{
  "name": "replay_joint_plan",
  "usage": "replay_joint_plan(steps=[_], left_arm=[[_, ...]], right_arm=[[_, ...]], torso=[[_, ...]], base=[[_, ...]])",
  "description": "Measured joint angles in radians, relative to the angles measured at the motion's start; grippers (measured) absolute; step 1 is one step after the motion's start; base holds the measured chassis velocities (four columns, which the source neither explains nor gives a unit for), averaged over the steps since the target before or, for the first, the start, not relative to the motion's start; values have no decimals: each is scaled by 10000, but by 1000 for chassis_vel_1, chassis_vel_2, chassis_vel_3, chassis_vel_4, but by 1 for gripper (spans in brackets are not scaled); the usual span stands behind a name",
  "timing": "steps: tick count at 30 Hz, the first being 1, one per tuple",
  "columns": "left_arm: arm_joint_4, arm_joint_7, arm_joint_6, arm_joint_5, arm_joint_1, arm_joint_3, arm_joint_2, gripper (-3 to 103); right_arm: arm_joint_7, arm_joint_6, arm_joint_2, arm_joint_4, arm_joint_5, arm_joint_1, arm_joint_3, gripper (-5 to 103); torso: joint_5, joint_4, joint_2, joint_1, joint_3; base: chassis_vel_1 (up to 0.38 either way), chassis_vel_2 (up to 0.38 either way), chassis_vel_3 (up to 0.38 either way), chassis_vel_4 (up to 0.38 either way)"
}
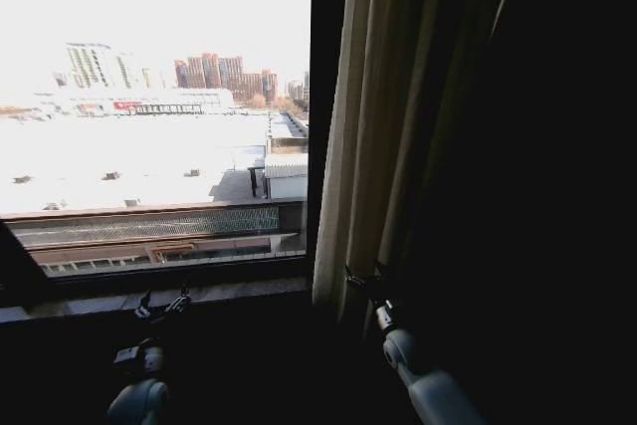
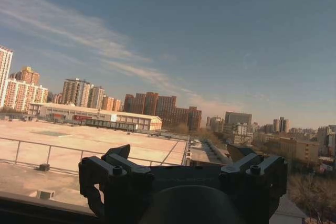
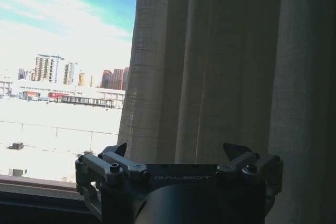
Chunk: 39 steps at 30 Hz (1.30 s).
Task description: Open the curtains by pulling them apart, changing their state from closed to fully open.
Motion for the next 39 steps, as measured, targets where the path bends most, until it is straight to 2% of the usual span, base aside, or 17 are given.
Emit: replay_joint_plan(steps=[12, 39], left_arm=[[0, 0, 0, 0, 0, 0, 0, 100], [0, 0, 0, 0, 0, 0, 0, 100]], right_arm=[[-2, 1, 1, -4, -3, 4, -1, 100], [-2, 19, 2, -6, -3, 6, -2, 100]], torso=[[-2, 2, 0, 0, 0], [0, 2, 2, 0, 0]], base=[[274, 264, -278, -259], [353, 354, -359, -342]])
